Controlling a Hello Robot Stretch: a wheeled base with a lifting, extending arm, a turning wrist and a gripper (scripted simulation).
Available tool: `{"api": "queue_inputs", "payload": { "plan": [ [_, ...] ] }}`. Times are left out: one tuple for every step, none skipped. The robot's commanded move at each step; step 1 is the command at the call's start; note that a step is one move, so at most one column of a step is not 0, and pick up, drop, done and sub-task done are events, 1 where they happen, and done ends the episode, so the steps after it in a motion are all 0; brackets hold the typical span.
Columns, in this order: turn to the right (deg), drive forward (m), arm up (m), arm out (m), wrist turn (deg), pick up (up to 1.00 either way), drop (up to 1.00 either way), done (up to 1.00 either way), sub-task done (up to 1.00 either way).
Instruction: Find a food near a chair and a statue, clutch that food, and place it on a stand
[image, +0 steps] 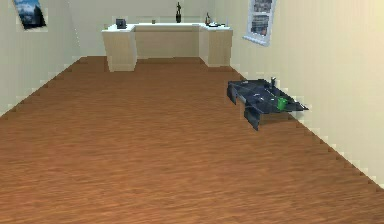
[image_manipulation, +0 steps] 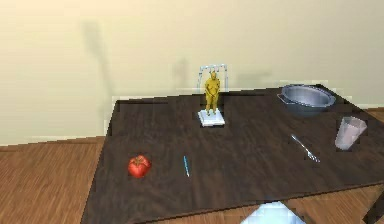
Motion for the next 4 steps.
{"api": "queue_inputs", "payload": {
  "plan": [
    [-12.0,0.00,0.00,0.00,0.0,0.00,0.00,0.00,0.00],
    [0.0,0.00,0.50,0.00,0.0,0.00,0.00,0.00,0.00],
    [0.0,0.00,0.26,0.00,0.0,0.00,0.00,0.00,0.00],
    [0.0,0.00,0.00,0.36,0.0,0.00,0.00,0.00,0.00]
  ]
}}
